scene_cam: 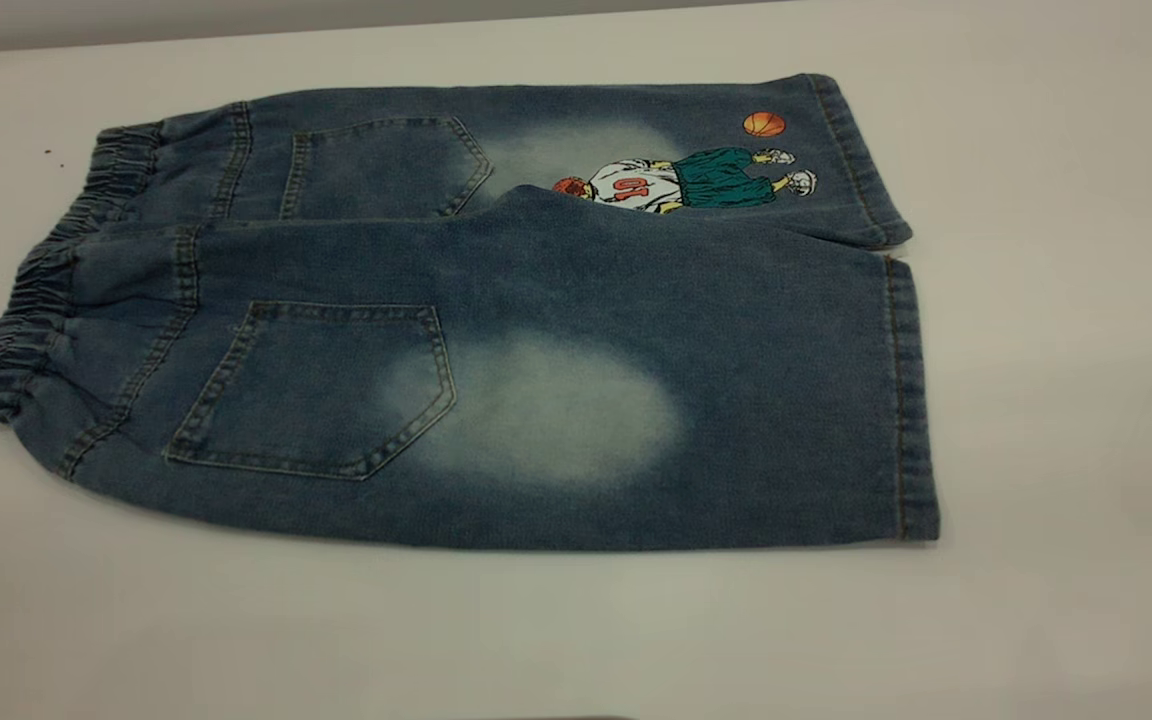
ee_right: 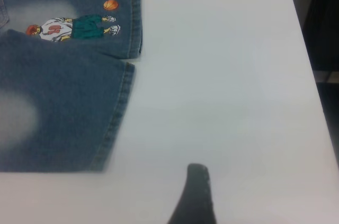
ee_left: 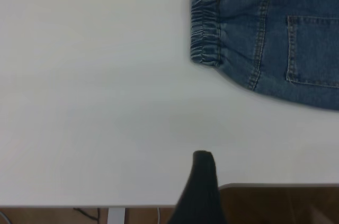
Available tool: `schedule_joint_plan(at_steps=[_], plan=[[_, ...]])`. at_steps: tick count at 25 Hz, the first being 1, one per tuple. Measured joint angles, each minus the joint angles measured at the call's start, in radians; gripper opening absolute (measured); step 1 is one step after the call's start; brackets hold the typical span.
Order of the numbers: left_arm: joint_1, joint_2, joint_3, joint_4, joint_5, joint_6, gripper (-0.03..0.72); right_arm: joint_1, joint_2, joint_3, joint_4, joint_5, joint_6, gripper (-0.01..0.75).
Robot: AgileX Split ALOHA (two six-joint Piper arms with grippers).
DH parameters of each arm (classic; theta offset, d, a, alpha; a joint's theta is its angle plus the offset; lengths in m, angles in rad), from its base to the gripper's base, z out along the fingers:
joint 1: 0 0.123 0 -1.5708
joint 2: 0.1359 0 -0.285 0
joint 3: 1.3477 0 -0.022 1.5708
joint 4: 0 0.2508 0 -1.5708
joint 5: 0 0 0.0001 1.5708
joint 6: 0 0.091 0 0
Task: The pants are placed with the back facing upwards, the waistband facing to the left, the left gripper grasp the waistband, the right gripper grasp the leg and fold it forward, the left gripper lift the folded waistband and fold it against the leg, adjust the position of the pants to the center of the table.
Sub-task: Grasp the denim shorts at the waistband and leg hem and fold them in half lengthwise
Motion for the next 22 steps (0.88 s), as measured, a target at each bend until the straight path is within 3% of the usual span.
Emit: schedule_joint_plan(at_steps=[15,18,22], plan=[[-0.006,0.052,-0.013,0.001,-0.009,-0.07,0.584,0.0,0.022,-0.017,0.03,-0.035,0.063,0.549],[-0.009,0.19,-0.061,0.001,-0.063,-0.137,0.584,0.0,0.116,-0.07,0.051,-0.083,0.046,0.549],[-0.009,0.473,-0.102,0.0,-0.231,-0.204,0.584,0.0,0.36,-0.15,0.106,-0.144,-0.022,0.549]])
